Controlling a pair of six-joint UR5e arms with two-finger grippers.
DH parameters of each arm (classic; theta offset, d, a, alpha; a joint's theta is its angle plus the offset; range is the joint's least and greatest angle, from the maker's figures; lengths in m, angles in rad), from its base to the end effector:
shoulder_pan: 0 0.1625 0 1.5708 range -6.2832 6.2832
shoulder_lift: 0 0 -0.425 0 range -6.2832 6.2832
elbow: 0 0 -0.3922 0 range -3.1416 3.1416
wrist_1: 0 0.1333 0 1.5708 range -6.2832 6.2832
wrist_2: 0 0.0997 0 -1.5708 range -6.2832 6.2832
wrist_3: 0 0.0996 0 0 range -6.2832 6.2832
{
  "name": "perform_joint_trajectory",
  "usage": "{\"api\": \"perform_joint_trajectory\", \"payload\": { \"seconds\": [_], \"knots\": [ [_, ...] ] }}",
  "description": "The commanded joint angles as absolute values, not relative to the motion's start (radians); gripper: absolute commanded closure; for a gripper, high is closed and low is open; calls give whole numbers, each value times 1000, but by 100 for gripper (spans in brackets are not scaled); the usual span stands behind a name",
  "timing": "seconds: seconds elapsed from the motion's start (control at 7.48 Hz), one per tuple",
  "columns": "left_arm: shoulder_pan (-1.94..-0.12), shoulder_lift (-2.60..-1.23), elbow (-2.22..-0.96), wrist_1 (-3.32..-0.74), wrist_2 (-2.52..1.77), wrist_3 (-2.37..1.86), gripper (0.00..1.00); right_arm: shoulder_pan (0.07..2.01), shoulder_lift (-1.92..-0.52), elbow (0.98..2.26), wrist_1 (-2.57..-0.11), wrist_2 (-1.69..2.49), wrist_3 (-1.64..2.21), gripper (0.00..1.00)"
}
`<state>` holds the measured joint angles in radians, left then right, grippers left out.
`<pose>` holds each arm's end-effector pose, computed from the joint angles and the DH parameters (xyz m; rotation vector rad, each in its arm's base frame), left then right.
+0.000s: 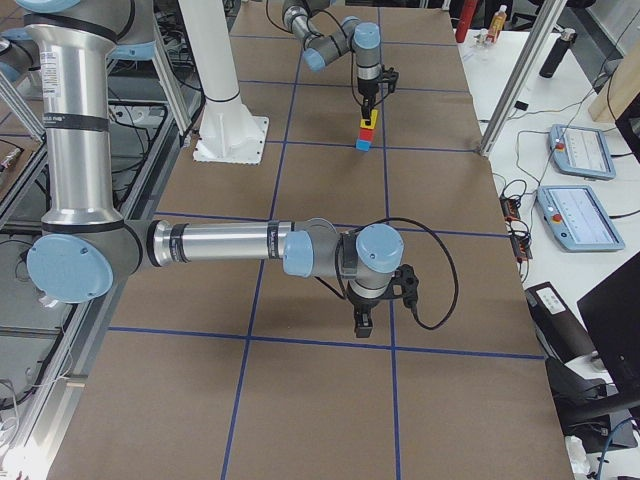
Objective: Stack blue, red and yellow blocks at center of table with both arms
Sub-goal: 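Lower the yellow cube onto the red cube and open the left gripper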
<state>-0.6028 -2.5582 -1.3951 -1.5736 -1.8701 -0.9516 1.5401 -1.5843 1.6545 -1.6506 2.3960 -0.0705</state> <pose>0.5690 -0.5178 0.1049 0.2323 0.8243 0.1373 0.0452 -0.4862 0.6285 0.0074 -0.8255 -0.0914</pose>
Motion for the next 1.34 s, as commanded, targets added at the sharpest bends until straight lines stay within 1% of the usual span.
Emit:
{"api": "perform_joint_trajectory", "payload": {
  "seconds": [0.0, 0.13, 0.53, 0.67, 0.8, 0.94, 1.07, 1.2],
  "knots": [
    [-601, -2557, -1394, -1575, -1871, -957, 21, 1540, -1585, 1655, -1651, 2396, -71, 0],
    [-585, -2557, -1396, -1577, -1867, -983, 0, 1540, -1585, 1655, -1651, 2396, -71, 0],
    [-586, -2559, -1407, -1577, -1867, -999, 0, 1540, -1577, 1657, -1651, 2398, -71, 0],
    [-606, -2557, -1449, -1565, -1865, -994, 0, 1540, -1572, 1658, -1651, 2396, -72, 0],
    [-641, -2524, -1530, -1531, -1874, -989, 0, 1545, -1568, 1675, -1651, 2396, -72, 0],
    [-653, -2458, -1668, -1463, -1879, -982, 0, 1557, -1575, 1710, -1652, 2395, -74, 0],
    [-681, -2324, -1842, -1401, -1899, -948, 0, 1569, -1588, 1701, -1649, 2393, -78, 0],
    [-731, -2146, -1985, -1396, -1919, -887, 0, 1575, -1585, 1709, -1649, 2395, -78, 0]
  ]
}}
